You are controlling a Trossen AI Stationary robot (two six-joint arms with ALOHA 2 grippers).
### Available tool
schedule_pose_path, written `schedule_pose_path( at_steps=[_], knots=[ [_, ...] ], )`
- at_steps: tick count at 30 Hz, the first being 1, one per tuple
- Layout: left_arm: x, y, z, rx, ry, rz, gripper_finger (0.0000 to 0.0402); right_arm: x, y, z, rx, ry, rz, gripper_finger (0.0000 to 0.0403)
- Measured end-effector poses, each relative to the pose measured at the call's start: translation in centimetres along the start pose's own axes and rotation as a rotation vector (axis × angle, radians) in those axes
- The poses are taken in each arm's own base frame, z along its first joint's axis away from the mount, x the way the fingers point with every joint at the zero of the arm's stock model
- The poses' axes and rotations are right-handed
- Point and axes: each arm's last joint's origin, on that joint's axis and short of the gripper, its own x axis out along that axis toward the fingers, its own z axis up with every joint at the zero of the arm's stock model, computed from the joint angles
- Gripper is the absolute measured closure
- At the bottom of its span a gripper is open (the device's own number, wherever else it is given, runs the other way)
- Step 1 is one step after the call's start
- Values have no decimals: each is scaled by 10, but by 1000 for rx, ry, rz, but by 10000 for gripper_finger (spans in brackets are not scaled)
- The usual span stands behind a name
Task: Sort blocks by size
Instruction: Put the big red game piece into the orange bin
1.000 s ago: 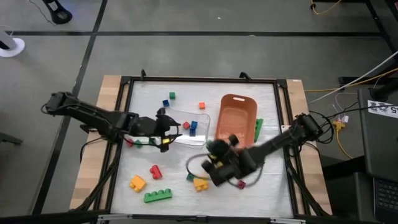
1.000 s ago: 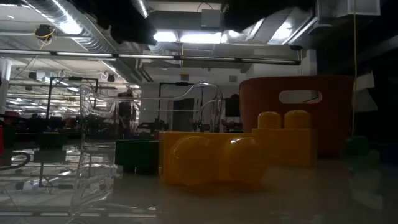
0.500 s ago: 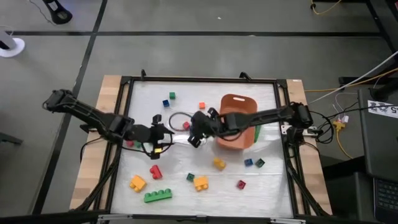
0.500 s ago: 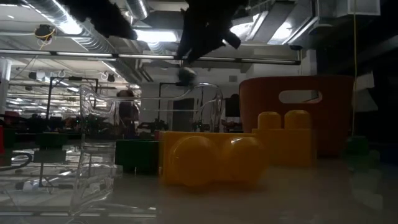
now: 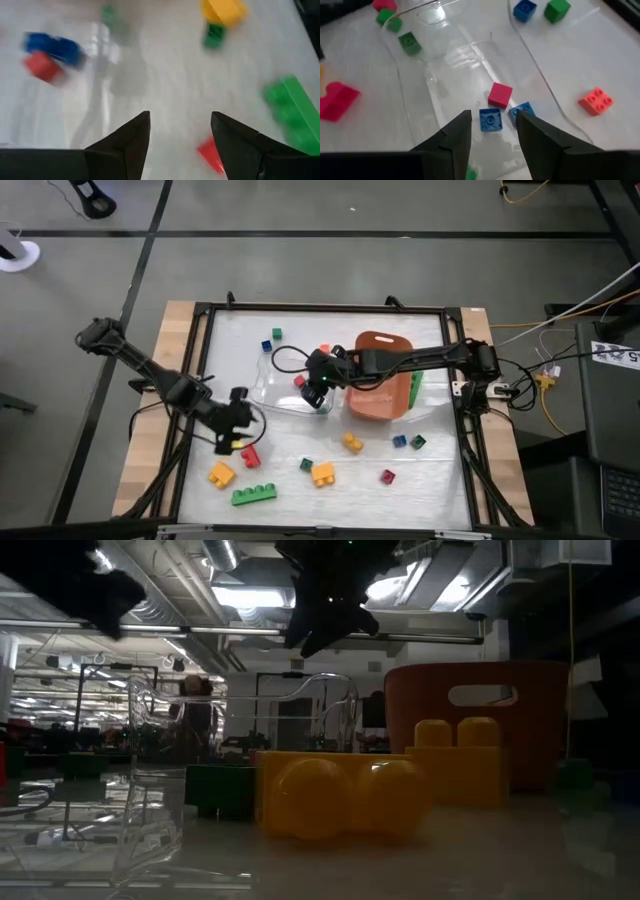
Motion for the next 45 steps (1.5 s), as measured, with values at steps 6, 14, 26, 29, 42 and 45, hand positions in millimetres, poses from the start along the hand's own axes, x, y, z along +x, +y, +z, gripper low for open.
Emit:
schedule_pose_path(
  at_steps=[6, 14, 26, 29, 42, 45],
  knots=[
    [5, -18, -15, 176, -4, -79, 205, -3, 11, -5, -111, 9, 35, 244],
    [25, -25, -33, 282, -34, -127, 205, -11, 36, -20, -192, 14, 86, 244],
    [60, -38, -41, 459, 58, -177, 205, -33, 84, -52, -300, 22, 183, 244],
    [69, -40, -44, 500, 90, -171, 205, -38, 92, -58, -317, 24, 202, 244],
    [85, -45, -52, 528, 176, -227, 249, -60, 126, -90, -402, 42, 292, 244],
    [85, -45, -52, 525, 172, -226, 276, -66, 134, -98, -425, 44, 312, 244]
  ],
)
